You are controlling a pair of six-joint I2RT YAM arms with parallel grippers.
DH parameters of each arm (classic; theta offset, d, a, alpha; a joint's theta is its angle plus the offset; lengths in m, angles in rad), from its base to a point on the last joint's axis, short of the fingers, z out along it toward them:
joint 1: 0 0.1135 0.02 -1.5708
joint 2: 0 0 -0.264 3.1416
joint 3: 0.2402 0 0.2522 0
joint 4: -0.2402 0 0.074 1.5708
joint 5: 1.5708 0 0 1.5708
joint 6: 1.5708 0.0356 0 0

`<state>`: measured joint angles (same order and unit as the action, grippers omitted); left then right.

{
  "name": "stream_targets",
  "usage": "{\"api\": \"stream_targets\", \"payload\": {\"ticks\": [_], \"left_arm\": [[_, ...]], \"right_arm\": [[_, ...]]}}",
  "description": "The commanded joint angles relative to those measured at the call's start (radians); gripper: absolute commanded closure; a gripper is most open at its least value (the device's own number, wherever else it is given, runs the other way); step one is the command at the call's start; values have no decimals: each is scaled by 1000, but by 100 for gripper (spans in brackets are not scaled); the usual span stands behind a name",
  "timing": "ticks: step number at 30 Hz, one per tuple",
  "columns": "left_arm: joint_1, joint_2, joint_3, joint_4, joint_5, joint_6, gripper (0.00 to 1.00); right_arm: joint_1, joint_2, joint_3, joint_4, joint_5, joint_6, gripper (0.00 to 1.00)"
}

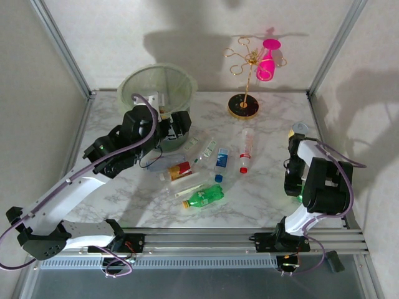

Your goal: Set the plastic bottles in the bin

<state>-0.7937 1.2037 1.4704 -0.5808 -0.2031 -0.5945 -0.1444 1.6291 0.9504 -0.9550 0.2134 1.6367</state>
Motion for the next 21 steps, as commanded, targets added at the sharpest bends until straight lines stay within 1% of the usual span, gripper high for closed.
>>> {"api": "stream_targets", "payload": {"ticks": [1, 6, 10, 14, 16, 21], "left_arm": [[11, -16, -15, -10, -5, 1, 21], [14, -19, -15, -4, 2, 1, 21], [14, -23, -15, -2, 4, 5, 21], [14, -30, -16, 1, 7, 6, 21], [14, -36, -22, 4, 7, 7, 21], [14, -41, -26, 13, 8, 7, 21]], "right_arm": [[-4, 6, -17, -17, 26, 8, 32], [0, -33, -36, -40, 10, 69, 46], [-2, -84, -65, -50, -31, 137, 48], [15, -101, -37, -48, -67, 182, 49], [52, -79, 0, -48, -70, 185, 49], [211, 42, 125, -55, -66, 178, 50]]}}
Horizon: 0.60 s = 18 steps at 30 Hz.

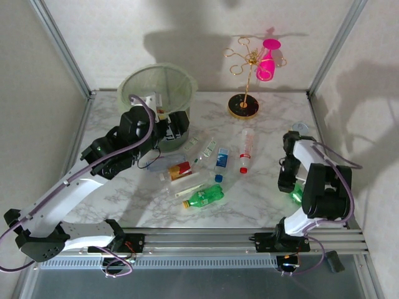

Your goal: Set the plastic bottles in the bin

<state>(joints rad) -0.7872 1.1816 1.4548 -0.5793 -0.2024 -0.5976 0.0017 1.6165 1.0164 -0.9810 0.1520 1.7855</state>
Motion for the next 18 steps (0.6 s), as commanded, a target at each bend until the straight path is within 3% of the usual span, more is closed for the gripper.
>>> {"api": "stream_targets", "payload": {"ticks": [1, 9, 14, 18], "left_arm": [[7, -17, -7, 13, 9, 10, 21], [6, -14, 4, 14, 7, 8, 21], [8, -11, 18, 6, -2, 7, 21], [11, -5, 18, 8, -1, 0, 21]], "right_arm": [[92, 78, 77, -20, -7, 19, 50], [242, 255, 279, -20, 30, -207, 49], [297, 221, 201, 20, 66, -370, 48], [338, 170, 141, 23, 113, -477, 41]]}}
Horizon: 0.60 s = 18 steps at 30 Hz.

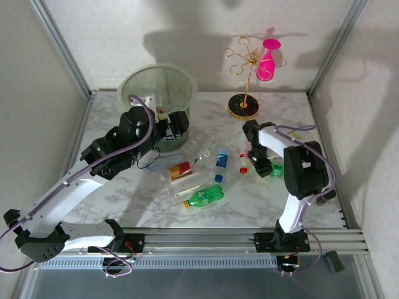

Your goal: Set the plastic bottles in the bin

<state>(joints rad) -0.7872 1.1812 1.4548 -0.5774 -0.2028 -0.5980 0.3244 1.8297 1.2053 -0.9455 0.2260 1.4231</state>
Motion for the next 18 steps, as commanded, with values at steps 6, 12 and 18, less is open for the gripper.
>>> {"api": "stream_targets", "payload": {"ticks": [6, 12, 18], "left_arm": [[14, 21, 20, 9, 26, -23, 21], [14, 35, 26, 13, 31, -35, 21], [15, 42, 18, 18, 39, -48, 21]], "right_arm": [[-25, -127, -86, 52, 31, -173, 4], [-122, -204, -93, 93, -48, -109, 2], [-177, -245, -143, 150, -123, 71, 1]]}}
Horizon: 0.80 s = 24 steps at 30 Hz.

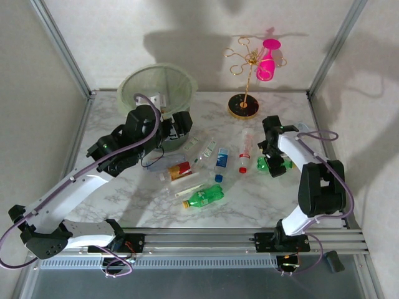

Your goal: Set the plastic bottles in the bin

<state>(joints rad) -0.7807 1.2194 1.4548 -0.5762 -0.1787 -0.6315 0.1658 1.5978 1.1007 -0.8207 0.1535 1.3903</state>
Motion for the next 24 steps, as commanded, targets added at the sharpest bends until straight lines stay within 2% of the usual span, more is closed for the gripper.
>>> {"api": "stream_targets", "payload": {"ticks": [1, 5, 7, 10, 15, 17, 24], "left_arm": [[9, 5, 19, 15, 15, -14, 21], [8, 11, 35, 2, 16, -13, 21], [8, 12, 41, -7, 14, -11, 21], [8, 9, 53, -26, 1, -11, 21], [9, -8, 65, -53, -28, -11, 21], [10, -14, 74, -64, -43, -9, 21], [12, -30, 112, -85, -73, 22, 21]], "right_arm": [[-32, -3, -46, 41, -65, 114, 1], [-98, 84, -38, 78, -106, 119, 1], [-112, 119, -21, 78, -87, 119, 4], [-120, 166, -5, 89, -82, 111, 16], [-119, 185, 5, 70, -56, 85, 48], [-116, 169, 18, 49, -25, 53, 57], [-75, 9, 104, -30, 117, -129, 59]]}}
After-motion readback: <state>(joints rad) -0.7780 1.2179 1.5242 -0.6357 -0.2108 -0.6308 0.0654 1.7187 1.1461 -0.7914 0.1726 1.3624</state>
